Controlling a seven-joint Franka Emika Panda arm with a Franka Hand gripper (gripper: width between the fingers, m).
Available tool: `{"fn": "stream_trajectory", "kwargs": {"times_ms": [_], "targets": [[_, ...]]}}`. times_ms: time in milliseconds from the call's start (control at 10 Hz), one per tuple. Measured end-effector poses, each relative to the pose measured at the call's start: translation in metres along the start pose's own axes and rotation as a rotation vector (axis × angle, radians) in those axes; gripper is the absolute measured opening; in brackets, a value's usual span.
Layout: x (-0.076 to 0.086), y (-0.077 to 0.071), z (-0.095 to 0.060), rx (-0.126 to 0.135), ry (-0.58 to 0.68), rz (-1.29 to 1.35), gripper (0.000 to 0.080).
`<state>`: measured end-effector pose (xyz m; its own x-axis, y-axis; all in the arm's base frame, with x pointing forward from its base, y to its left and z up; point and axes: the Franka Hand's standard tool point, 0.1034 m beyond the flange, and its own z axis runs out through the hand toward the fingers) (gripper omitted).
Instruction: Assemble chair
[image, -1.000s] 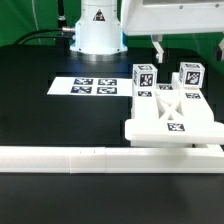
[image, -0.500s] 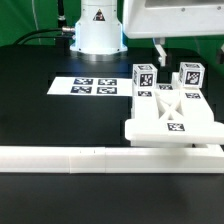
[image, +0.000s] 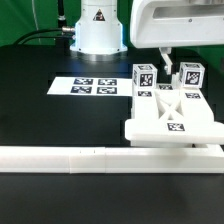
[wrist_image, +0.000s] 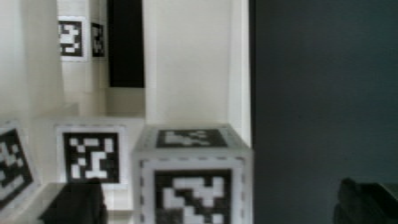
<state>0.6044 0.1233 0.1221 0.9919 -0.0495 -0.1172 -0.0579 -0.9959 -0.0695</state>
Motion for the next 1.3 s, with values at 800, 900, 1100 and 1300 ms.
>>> {"fn": "stream_trajectory", "kwargs": {"times_ms": [800, 900, 1100, 1300], "targets": [[0.0011, 0.0088, 0.0020, 0.001, 0.005, 0.032, 0.0284], [0.0007, 0.0091, 0.0023, 0.006, 0.003, 0.097, 0.0284], [-0.0003, 0.0106, 0.0029, 0.010, -0.002, 0.354, 0.0284], [0.0015, 0.0108, 0.0027, 0.022, 0.017, 0.557, 0.0284]]}}
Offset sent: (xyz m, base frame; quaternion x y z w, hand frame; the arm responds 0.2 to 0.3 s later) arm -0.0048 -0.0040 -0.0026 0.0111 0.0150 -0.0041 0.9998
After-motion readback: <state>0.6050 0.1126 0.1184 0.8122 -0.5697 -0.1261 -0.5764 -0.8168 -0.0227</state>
